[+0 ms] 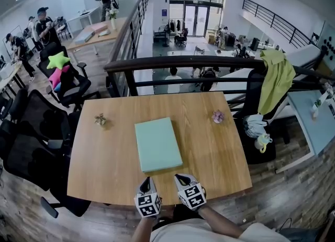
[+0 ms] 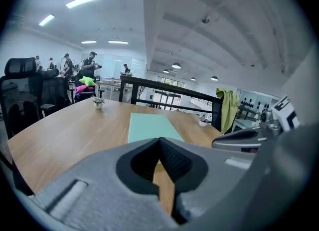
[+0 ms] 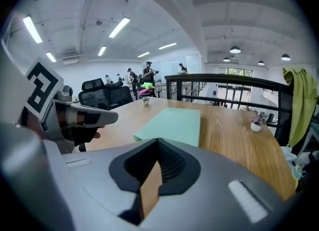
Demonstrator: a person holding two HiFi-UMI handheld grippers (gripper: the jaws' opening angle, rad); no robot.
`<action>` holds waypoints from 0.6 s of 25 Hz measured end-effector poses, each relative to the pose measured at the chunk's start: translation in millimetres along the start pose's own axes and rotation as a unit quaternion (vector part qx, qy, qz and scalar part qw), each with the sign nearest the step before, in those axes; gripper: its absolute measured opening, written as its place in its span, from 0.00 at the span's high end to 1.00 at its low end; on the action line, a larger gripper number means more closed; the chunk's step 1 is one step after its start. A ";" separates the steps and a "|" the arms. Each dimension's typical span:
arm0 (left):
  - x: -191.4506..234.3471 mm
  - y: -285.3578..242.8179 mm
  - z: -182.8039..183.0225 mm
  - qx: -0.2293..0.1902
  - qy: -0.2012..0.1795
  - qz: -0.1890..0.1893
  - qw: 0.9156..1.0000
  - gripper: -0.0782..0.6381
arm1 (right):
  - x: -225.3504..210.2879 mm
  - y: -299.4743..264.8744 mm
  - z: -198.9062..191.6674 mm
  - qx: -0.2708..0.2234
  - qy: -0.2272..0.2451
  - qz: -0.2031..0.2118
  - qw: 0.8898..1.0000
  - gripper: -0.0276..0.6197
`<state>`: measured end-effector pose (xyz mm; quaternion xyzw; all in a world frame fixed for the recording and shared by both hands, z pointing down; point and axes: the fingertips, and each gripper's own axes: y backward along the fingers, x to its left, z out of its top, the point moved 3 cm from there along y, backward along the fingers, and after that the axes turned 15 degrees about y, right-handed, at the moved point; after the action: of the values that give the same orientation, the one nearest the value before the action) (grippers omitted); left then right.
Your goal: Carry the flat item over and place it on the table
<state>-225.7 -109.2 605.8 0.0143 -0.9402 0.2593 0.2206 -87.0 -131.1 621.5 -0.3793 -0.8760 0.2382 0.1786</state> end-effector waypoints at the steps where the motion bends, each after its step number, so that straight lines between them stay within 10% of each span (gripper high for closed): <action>1: -2.2 0.3 5.7 -0.007 -0.003 0.000 1.000 0.89 | -1.9 1.9 6.5 -0.011 0.008 -0.006 1.000 0.94; 15: -27.0 14.0 66.0 -0.088 -0.027 -0.027 0.995 0.89 | -23.4 16.1 65.0 -0.083 0.039 -0.046 0.995 0.94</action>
<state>-230.2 -132.1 536.9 0.0275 -0.9643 0.1684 0.2027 -94.5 -157.3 556.0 -0.3614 -0.9017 0.1413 0.1908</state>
